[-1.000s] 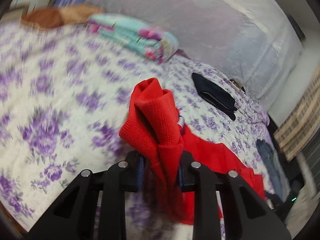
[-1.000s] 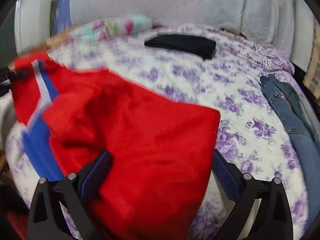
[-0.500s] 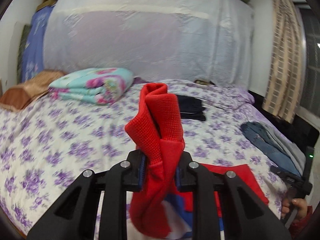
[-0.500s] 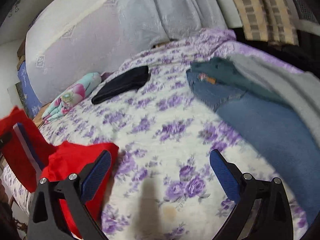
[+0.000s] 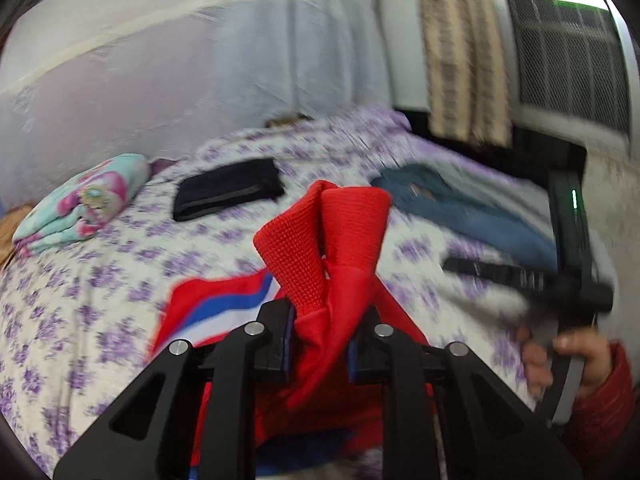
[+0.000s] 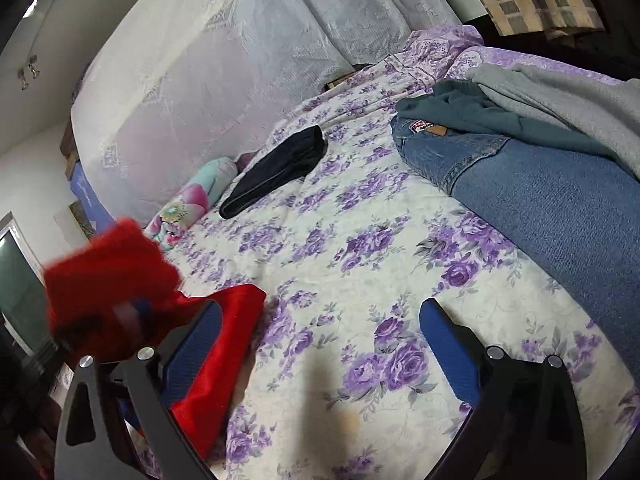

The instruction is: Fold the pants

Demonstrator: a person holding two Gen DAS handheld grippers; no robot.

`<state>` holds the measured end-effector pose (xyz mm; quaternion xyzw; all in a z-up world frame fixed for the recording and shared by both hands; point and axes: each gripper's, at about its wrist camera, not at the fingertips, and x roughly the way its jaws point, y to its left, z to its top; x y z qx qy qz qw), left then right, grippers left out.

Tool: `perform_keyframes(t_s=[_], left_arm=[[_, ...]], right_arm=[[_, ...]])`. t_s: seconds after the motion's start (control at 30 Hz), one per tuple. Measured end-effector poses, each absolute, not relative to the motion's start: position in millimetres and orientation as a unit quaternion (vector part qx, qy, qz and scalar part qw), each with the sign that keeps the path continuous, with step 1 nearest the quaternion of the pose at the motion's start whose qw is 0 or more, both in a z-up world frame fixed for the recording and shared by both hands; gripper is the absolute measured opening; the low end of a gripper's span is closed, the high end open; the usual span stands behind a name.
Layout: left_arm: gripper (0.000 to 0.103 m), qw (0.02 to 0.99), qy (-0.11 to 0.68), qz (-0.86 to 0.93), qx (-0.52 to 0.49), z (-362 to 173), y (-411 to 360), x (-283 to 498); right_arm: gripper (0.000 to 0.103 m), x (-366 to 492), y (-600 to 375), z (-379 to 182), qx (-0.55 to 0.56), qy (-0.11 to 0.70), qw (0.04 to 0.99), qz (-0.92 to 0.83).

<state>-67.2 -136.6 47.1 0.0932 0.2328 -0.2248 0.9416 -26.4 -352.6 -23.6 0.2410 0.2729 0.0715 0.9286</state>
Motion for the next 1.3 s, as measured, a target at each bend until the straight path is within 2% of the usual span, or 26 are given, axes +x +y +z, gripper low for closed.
perform_keyframes(t_s=[0.23, 0.37, 0.43, 0.5, 0.53, 0.73, 0.8, 0.9, 0.97, 1.07, 1.13, 1.17, 1.23, 1.3], left_arm=[[0.018, 0.926, 0.227, -0.231, 0.192, 15.6, -174.9, -87.4], [0.036, 0.919, 0.246, -0.226, 0.210, 4.8, -180.3, -89.7], [0.046, 0.917, 0.253, -0.236, 0.197, 5.3, -171.4, -90.7], [0.089, 0.920, 0.245, -0.262, 0.159, 14.4, -156.4, -97.1], [0.095, 0.925, 0.229, -0.267, 0.141, 19.7, -149.7, -103.5], [0.096, 0.945, 0.166, -0.250, 0.129, 44.0, -126.8, -118.4], [0.096, 0.950, 0.180, -0.224, 0.121, 44.6, -122.3, -105.8], [0.096, 0.948, 0.223, -0.214, 0.070, 41.3, -109.7, -84.7], [0.096, 0.937, 0.253, -0.225, 0.080, 29.6, -115.8, -77.8], [0.099, 0.921, 0.283, -0.223, 0.148, -10.8, -139.4, -73.1], [0.099, 0.935, 0.233, -0.206, 0.171, -24.9, -145.2, -83.7], [0.099, 0.935, 0.236, -0.204, 0.172, -23.7, -145.7, -82.3], [0.099, 0.931, 0.253, -0.213, 0.152, -13.2, -138.5, -76.5], [0.098, 0.935, 0.248, -0.221, 0.121, 0.5, -123.5, -77.1]], right_arm=[[0.099, -28.9, -355.2, -24.8, 0.250, 0.267, 0.927, 0.084], [0.099, -28.7, -356.2, -24.7, 0.251, 0.267, 0.926, 0.088], [0.099, -29.1, -358.2, -25.3, 0.256, 0.265, 0.925, 0.091], [0.099, -29.0, -358.6, -25.7, 0.257, 0.265, 0.925, 0.091], [0.099, -29.1, -358.6, -25.7, 0.256, 0.265, 0.925, 0.091], [0.099, -29.4, -359.6, -25.6, 0.256, 0.264, 0.926, 0.090], [0.099, -31.0, -359.6, -23.9, 0.255, 0.264, 0.927, 0.082], [0.099, -50.9, -352.9, -4.3, 0.250, 0.222, 0.940, 0.072], [0.099, -57.3, -342.6, 10.9, 0.237, 0.210, 0.943, 0.104], [0.099, -52.0, -312.2, 17.8, 0.157, 0.240, 0.952, 0.108], [0.099, -27.8, -290.3, -9.1, 0.067, 0.321, 0.943, 0.056], [0.099, -18.7, -287.9, -22.3, 0.050, 0.341, 0.938, 0.039], [0.099, -15.7, -298.0, -14.6, 0.081, 0.345, 0.934, 0.044], [0.099, -23.4, -301.3, 7.0, 0.047, 0.305, 0.951, -0.010]])
